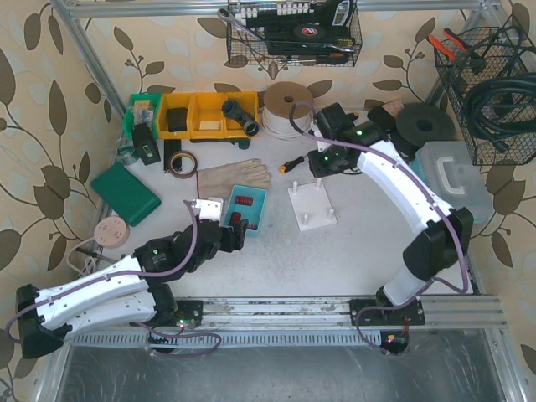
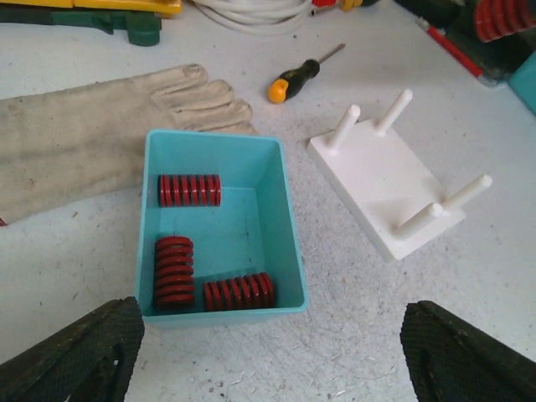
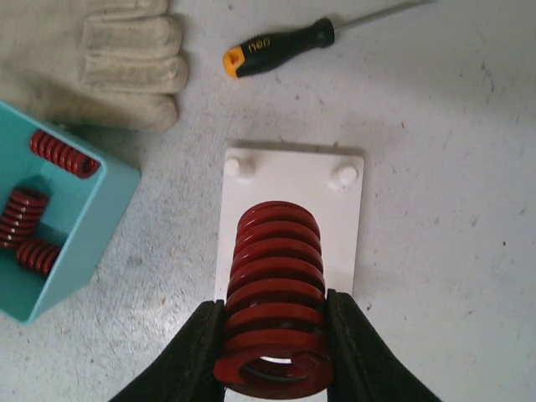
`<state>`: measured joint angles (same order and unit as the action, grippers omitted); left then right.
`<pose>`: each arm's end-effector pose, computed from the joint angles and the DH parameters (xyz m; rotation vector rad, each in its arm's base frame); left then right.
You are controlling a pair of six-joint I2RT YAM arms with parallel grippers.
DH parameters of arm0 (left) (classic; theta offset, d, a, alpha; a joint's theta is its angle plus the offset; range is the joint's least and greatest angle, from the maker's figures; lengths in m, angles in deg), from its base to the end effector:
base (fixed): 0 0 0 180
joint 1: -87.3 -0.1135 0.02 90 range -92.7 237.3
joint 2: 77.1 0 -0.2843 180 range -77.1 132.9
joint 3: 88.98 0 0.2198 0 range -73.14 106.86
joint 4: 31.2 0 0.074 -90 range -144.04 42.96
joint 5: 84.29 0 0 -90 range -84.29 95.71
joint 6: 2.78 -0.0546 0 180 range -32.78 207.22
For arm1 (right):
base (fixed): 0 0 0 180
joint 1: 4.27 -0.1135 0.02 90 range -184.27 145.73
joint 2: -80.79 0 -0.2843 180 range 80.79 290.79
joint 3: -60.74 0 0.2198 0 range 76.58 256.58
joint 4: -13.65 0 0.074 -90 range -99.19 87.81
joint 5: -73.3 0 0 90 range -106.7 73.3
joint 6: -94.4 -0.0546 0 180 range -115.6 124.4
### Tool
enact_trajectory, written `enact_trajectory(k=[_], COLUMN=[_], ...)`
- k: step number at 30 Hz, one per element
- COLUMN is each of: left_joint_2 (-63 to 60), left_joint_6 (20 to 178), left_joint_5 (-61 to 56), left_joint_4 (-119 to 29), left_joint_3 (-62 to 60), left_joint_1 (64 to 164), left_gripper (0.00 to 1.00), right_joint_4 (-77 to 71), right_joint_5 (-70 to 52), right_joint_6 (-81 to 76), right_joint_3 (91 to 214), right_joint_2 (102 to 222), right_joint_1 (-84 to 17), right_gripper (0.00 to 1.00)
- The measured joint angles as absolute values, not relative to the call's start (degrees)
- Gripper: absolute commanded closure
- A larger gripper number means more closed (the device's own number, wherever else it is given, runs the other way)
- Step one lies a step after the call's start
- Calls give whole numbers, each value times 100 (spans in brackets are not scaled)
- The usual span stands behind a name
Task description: Install the large spring
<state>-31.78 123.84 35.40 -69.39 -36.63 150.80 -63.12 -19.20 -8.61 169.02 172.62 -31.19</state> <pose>0.0876 -0.1152 0.2797 0.1791 2.0730 -0.5396 0.2717 0.1353 0.3482 -0.3039 2.6166 0.1843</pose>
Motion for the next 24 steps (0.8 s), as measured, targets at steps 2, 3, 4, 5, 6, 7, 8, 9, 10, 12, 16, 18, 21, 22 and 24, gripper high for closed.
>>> enact_trajectory(k=[2,3,4,5,6,7,8,9,10,12,16,18,21,22,24], left_joint_2=[-3287,-3302,-3296,-3261,-3204,-3114,-3003,-2867,-2719,-2426,-2041,-1963,-1853,-1810,-1707], left_joint_6=[12342,12312,12261,12196,12126,12043,11977,11916,11868,11829,11794,11785,11765,11761,11745], left_joint_5=[3586,3619,3674,3733,3787,3860,3895,3927,3945,3930,3691,3536,3355,3315,3206], left_joint_4=[-6906,-6874,-6850,-6836,-6832,-6832,-6812,-6791,-6780,-6766,-6673,-6648,-6613,-6605,-6572], left_joint_3=[-3667,-3665,-3650,-3623,-3584,-3521,-3451,-3366,-3272,-3105,-3003,-3003,-2994,-2987,-2976], left_joint_1=[15080,15080,15080,15080,15080,15078,15074,15056,15008,14873,14435,14226,14033,13996,13957], left_gripper=[8,6,3,2,2,2,2,1,2,1,1,2,2,2,2], right_joint_4=[-6340,-6373,-6384,-6393,-6406,-6417,-6417,-6419,-6417,-6410,-6395,-6325,-6297,-6314,-6325], right_joint_5=[-1870,-1850,-1828,-1811,-1791,-1769,-1743,-1726,-1704,-1660,-1579,-1538,-1538,-1538,-1538], right_joint_6=[-859,-859,-859,-859,-859,-859,-859,-857,-844,-809,-673,-575,-446,-407,-341], right_joint_3=[17195,17364,17514,17674,17812,17965,18089,18196,18297,18404,18389,18286,18050,18000,17984], right_joint_2=[17520,17664,17791,17920,18031,18147,18241,18320,18390,18462,18471,18469,18475,18490,18538], right_joint_1=[-3070,-3044,-3029,-3007,-2992,-2972,-2959,-2952,-2941,-2926,-2922,-2922,-2922,-2917,-2900], right_gripper=[100,100,100,100,100,100,100,100,100,100,100,100,100,100,100])
